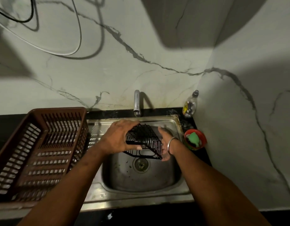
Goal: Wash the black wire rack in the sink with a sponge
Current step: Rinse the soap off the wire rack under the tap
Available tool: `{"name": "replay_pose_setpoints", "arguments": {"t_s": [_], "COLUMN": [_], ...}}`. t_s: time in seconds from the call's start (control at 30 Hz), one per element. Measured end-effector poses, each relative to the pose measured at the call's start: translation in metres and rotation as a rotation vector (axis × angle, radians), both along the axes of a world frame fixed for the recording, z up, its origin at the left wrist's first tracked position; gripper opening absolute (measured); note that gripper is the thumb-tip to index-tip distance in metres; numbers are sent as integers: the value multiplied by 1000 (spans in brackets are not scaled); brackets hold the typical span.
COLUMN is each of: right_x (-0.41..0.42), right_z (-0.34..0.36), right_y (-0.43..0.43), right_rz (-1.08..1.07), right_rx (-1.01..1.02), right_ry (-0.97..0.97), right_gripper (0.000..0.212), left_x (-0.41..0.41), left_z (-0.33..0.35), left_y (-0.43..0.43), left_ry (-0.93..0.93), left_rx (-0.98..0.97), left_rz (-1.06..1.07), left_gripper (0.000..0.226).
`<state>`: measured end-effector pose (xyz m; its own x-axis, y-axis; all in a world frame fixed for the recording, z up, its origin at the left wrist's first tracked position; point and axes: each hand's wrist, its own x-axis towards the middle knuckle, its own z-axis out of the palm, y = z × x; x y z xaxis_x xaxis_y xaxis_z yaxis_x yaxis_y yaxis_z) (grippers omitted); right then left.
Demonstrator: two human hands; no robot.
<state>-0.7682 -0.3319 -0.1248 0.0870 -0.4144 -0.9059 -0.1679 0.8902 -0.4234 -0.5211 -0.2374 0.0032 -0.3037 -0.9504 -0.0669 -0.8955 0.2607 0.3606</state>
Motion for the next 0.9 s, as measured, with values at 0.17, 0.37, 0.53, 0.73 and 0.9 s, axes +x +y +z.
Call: {"name": "replay_pose_setpoints", "arguments": {"t_s": [0.17,0.37,0.53,0.73,0.9], "right_x": [-3,-7,-16,-25,-20], "right_z": [27,30,36,37,39], "right_y": [18,30,42,58,68], "right_rz": [54,-51,-121,-226,-226], "right_rx": [31,-93,-194,-415,-591], "right_ry": [-15,-99,-123,-120,-83], "right_gripper": [79,49,15,18,40], "left_x": [12,26,33,22,0], "left_z": [-5,-27,-51,-53,-46], "left_y": [14,37,56,66,66], "left_ry": [-189,100,374,693,1038], "left_rx": [-3,192,186,356,252], "left_rz": [5,252,189,318,633], "left_gripper": [133,164,160,149,89]}}
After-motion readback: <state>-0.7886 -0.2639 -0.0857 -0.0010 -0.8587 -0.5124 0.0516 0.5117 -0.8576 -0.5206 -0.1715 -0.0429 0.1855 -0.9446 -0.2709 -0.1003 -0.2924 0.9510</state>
